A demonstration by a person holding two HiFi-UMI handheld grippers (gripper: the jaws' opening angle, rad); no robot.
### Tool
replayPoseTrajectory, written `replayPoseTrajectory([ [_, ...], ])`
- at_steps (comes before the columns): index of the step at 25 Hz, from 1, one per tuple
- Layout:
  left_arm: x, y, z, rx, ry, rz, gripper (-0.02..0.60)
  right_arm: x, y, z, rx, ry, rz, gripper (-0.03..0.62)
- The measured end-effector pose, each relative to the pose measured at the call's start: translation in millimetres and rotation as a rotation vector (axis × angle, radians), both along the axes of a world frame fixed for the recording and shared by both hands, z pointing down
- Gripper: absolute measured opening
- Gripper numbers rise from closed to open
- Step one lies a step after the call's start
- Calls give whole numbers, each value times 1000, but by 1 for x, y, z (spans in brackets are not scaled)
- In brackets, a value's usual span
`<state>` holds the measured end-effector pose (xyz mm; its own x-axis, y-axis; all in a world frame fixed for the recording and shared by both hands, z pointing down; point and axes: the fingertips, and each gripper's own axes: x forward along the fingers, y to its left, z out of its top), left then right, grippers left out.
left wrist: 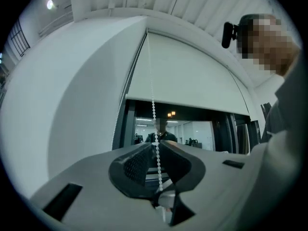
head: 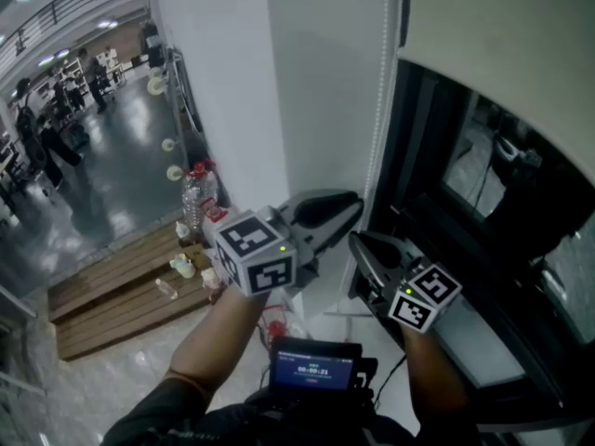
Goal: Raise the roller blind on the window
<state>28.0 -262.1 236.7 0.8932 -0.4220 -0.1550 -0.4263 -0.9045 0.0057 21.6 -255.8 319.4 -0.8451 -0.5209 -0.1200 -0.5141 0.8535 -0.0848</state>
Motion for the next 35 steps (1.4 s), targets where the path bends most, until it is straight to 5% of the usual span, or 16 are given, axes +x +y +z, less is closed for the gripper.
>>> replayPoseTrajectory([
  [3,16,-8,-4,14,-46,11,86,-1,2,3,1,7,-2,0],
  [5,21,-8,-3,27,-68,26,18,-1,1,3,2,14,1,0],
  [18,13,-2,0,48,9,18,12,-3,4,7,-9,18,11,0],
  [35,20,-12,114,-119,-111,-17,12,3,-2,117,-236,87,58,0],
])
